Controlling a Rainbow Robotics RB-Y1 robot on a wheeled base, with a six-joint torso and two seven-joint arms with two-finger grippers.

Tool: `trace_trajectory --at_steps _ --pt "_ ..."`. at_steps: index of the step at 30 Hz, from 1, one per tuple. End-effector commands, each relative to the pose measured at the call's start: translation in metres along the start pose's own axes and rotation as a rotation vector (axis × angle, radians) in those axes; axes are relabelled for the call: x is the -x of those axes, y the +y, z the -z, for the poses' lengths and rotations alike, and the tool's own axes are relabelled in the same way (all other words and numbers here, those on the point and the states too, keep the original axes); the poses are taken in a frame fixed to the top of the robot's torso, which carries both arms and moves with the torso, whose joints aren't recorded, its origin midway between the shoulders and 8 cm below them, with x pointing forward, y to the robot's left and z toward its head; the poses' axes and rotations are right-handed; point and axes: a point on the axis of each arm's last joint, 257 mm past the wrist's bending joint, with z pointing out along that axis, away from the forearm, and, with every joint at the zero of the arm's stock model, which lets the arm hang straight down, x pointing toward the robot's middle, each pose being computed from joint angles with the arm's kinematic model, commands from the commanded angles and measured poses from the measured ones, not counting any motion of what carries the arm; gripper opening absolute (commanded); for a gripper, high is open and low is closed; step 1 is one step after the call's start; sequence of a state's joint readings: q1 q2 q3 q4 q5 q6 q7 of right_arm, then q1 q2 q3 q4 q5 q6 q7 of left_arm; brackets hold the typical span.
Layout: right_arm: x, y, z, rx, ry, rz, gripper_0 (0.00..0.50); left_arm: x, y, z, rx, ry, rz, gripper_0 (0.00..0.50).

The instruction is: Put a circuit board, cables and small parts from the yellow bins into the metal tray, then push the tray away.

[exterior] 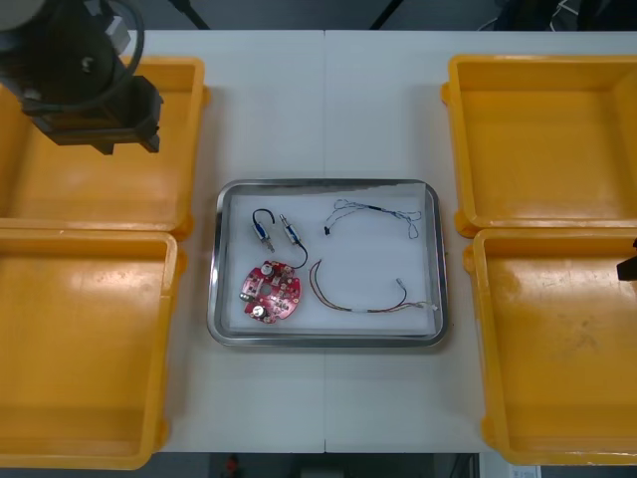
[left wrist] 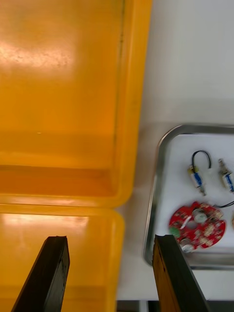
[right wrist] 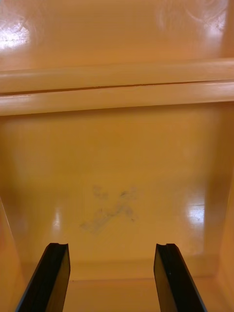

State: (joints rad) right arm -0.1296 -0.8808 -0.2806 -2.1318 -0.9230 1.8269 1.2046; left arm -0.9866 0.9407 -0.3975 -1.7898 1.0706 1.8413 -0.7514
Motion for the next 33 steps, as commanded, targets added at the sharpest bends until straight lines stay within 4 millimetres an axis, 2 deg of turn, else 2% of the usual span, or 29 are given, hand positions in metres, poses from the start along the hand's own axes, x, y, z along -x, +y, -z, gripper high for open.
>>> trace_trajectory --at_steps 1,7,8,10,15,18,25,31,33 --pt "0.008 -0.017 0.012 -0.045 -0.032 -0.039 0.500 0.023 0.041 0.038 -0.002 -0.038 0.197 0.500" --pt "0.008 -0.017 0.012 -0.045 -0.032 -0.039 0.500 0.015 0.084 0.040 0.033 0.003 0.169 0.500" --pt "-0.009 -0.007 -0.003 -0.015 0.019 -0.035 0.500 0.013 0.091 0.039 0.036 0.004 0.160 0.500" --pt "-0.012 0.001 -0.006 0.002 0.031 -0.025 0.500 0.009 0.101 0.037 0.040 0.012 0.151 0.500" --pt "-0.003 0.018 -0.003 0.009 0.031 0.034 0.500 -0.004 0.126 0.035 0.038 0.001 0.150 0.500" --pt "0.003 0.034 -0.003 0.025 0.028 0.087 0.500 -0.019 0.139 0.035 0.037 -0.016 0.157 0.500" --pt "0.011 0.074 0.002 0.051 0.006 0.231 0.500 -0.049 0.154 0.026 0.041 -0.047 0.159 0.500" --pt "0.006 0.116 0.007 0.079 -0.009 0.394 0.500 -0.072 0.167 0.007 0.066 -0.095 0.148 0.500" --pt "0.004 0.122 0.008 0.082 -0.011 0.424 0.500 -0.077 0.168 0.002 0.068 -0.098 0.145 0.500"
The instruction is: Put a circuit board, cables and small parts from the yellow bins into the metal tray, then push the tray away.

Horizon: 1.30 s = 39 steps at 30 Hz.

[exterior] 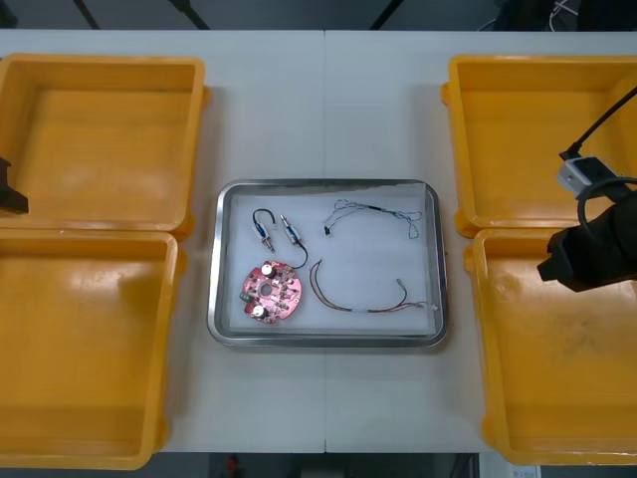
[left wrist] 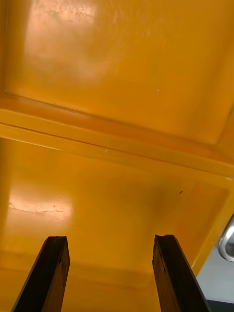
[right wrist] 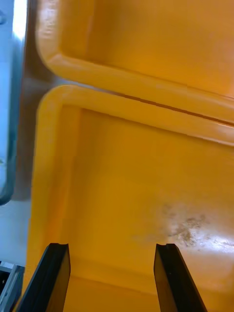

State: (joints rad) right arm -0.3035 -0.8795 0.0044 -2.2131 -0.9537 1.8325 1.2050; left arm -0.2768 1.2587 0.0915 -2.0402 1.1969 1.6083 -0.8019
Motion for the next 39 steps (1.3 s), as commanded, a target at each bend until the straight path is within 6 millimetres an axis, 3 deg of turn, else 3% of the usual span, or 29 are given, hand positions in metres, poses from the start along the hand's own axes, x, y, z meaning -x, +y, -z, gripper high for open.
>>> trace_trajectory --at_steps 1,15,23,28,39 --pt "0.011 0.030 0.012 -0.002 -0.028 0.154 0.500 -0.002 0.020 0.003 0.055 -0.067 -0.061 0.500" --pt "0.006 0.108 0.006 0.038 -0.008 0.536 0.500 -0.031 0.030 -0.018 0.056 -0.043 -0.074 0.500" --pt "0.009 0.154 -0.001 0.073 -0.029 0.721 0.500 -0.035 0.029 -0.021 0.051 -0.039 -0.097 0.500" --pt "0.007 0.190 -0.010 0.088 -0.039 0.899 0.500 -0.035 0.029 -0.021 0.054 -0.039 -0.146 0.500" --pt "0.018 0.248 -0.039 0.095 -0.048 1.219 0.500 -0.038 0.028 -0.020 0.051 -0.023 -0.200 0.500"
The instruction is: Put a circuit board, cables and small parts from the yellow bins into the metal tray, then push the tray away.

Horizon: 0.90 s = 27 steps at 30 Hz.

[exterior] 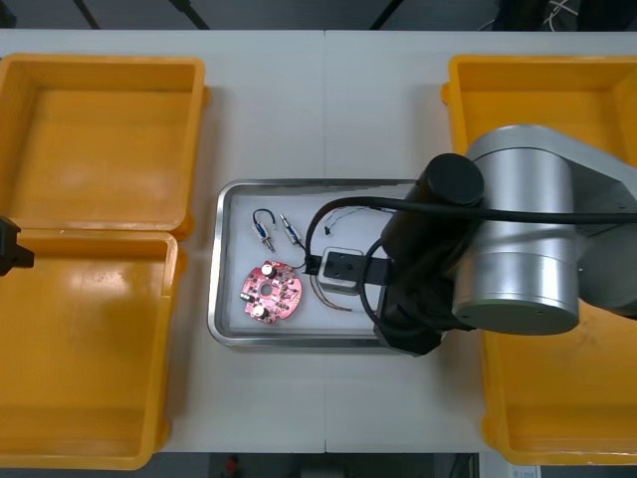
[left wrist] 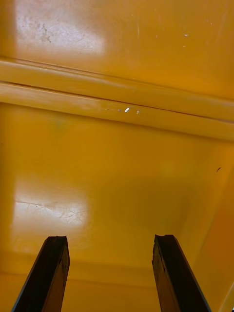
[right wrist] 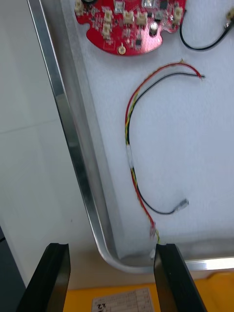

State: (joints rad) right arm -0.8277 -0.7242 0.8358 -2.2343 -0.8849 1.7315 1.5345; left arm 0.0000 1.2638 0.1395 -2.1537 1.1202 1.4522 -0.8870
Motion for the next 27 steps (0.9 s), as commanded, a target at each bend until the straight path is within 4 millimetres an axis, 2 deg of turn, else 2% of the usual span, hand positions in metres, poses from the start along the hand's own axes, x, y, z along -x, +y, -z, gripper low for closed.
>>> trace_trajectory --at_steps 1,7,15,21,27 --pt "0.042 0.005 -0.008 -0.026 -0.037 0.161 0.500 0.008 0.007 0.013 0.033 -0.022 -0.101 0.500" --pt "0.061 0.013 -0.033 -0.043 -0.028 0.222 0.500 0.008 0.006 0.014 0.027 -0.018 -0.110 0.500" --pt "0.069 0.026 -0.063 -0.066 -0.005 0.281 0.500 0.008 0.005 0.014 0.028 -0.019 -0.125 0.500" --pt "0.071 0.034 -0.080 -0.051 0.028 0.283 0.500 0.008 0.005 0.014 0.028 -0.019 -0.125 0.500" --pt "0.075 0.040 -0.088 -0.039 0.037 0.276 0.500 0.008 0.005 0.014 0.028 -0.019 -0.125 0.500"
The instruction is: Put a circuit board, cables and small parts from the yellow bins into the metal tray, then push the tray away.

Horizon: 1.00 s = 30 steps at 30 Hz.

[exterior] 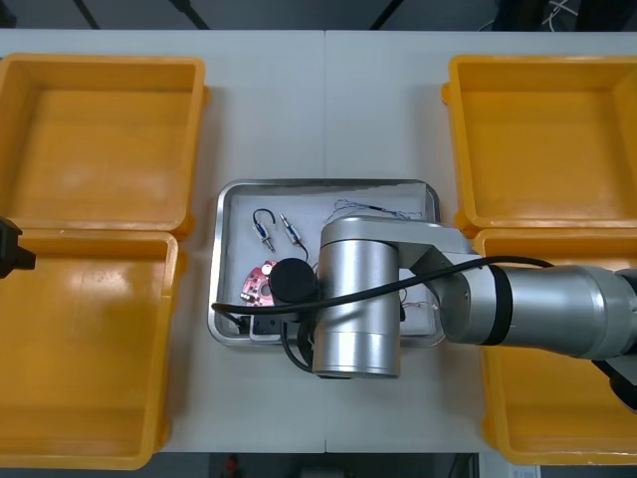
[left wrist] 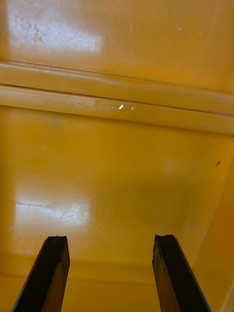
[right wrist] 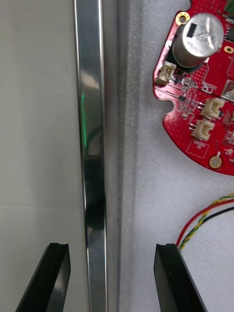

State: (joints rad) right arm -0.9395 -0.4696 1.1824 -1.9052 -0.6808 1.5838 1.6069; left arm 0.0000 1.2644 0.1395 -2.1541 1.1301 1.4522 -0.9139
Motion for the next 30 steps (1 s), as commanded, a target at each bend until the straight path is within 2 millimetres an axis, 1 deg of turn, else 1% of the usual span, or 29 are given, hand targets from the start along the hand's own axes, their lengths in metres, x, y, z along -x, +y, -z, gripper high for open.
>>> trace_trajectory --at_steps 1,13,21,22,23,24,25,26,27,28,30 --pt "0.025 0.003 0.004 -0.015 -0.033 0.059 0.500 0.009 0.008 0.014 0.036 -0.024 -0.099 0.500" --pt "0.021 0.017 -0.013 -0.017 -0.035 0.043 0.500 0.009 0.008 0.014 0.036 -0.024 -0.099 0.500" --pt "0.019 0.022 -0.019 -0.018 -0.039 0.030 0.500 0.009 0.008 0.014 0.036 -0.024 -0.099 0.500" --pt "0.018 0.021 -0.019 -0.022 -0.037 0.029 0.496 0.009 0.008 0.014 0.036 -0.024 -0.099 0.500" --pt "0.018 0.021 -0.019 -0.023 -0.036 0.026 0.479 0.009 0.008 0.014 0.036 -0.024 -0.099 0.500" --pt "0.018 0.021 -0.020 -0.027 -0.037 0.027 0.436 0.009 0.008 0.014 0.036 -0.024 -0.099 0.500" --pt "0.017 0.020 -0.020 -0.030 -0.035 0.025 0.372 0.009 0.008 0.014 0.036 -0.024 -0.099 0.500" --pt "0.017 0.020 -0.021 -0.032 -0.035 0.026 0.319 0.009 0.008 0.014 0.036 -0.024 -0.099 0.500" --pt "0.016 0.020 -0.021 -0.031 -0.033 0.024 0.253 0.009 0.008 0.014 0.036 -0.024 -0.099 0.500" --pt "0.017 0.020 -0.021 -0.032 -0.035 0.024 0.120 0.009 0.008 0.014 0.036 -0.024 -0.099 0.500" --pt "0.015 0.020 -0.021 -0.032 -0.032 0.023 0.006 0.009 0.008 0.014 0.036 -0.024 -0.099 0.500"
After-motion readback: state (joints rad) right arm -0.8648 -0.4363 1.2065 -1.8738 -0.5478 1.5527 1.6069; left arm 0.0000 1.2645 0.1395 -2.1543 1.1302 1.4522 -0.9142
